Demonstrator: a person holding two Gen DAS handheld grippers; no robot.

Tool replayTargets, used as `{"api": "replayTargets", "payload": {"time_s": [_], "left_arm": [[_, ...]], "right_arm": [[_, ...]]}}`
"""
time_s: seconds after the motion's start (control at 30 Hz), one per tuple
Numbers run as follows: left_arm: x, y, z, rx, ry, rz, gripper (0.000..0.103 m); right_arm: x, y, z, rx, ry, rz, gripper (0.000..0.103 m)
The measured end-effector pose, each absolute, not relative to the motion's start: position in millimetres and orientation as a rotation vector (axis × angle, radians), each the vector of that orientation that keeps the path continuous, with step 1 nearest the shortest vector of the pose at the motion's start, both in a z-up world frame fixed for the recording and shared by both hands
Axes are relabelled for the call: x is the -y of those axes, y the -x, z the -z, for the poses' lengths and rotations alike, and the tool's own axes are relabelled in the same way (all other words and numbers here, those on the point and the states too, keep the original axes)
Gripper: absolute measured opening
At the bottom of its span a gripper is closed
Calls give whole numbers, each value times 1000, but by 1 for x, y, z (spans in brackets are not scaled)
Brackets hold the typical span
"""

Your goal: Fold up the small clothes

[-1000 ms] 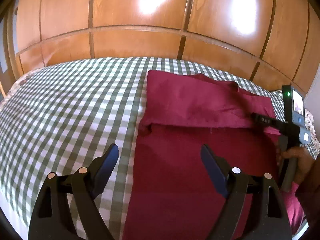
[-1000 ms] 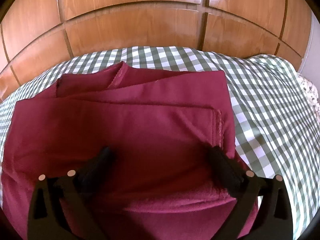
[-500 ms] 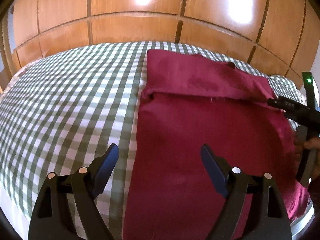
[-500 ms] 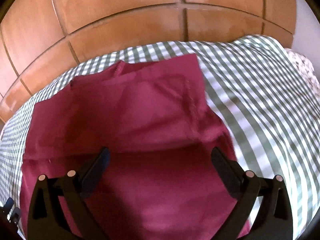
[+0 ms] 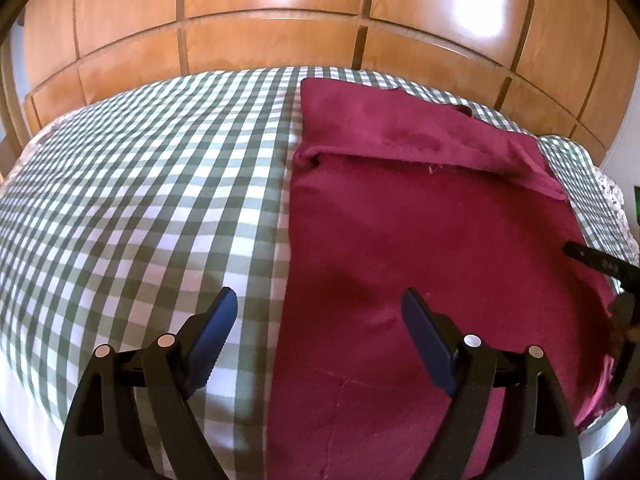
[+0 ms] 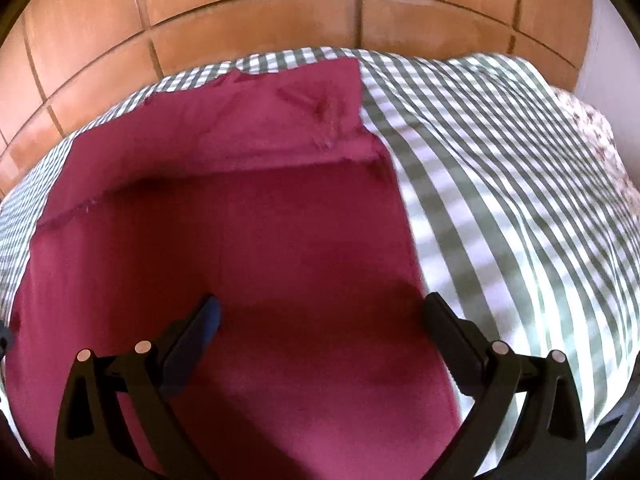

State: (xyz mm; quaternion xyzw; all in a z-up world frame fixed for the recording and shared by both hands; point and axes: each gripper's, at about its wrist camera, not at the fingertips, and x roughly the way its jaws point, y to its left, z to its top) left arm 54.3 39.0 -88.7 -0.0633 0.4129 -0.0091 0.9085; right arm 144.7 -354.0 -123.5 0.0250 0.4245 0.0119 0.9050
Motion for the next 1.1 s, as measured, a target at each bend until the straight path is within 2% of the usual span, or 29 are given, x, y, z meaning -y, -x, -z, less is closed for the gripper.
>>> {"api": "replayTargets", "payload": {"time_s": [0.3,0.73,0.83,0.87,1.0,1.03,1.1], "left_arm": [[-44,-43,98,-881,111,37,83],[-42,-13,99,-909,9,147,83],[-47,-3,95,-942,15,220,80],[-49,1,96,-963,24,246,78],[-55,15,97,-1028,103,394,62],[-54,19,99,-1046,127,435,56],[-50,23,104,-1063,136,466,50]], "right_arm": [[398,-87,127,-895,-188,-60,101],[399,-27,138,-961,-245,-143,100],[396,-16,138,-996,-239,-189,89],[395,-13,139,-1006,-236,-197,82],[397,-4,142,-1046,-226,-210,59],[398,-3,143,-1056,-224,-211,56],[398,-1,142,-1070,-214,-216,44]]}}
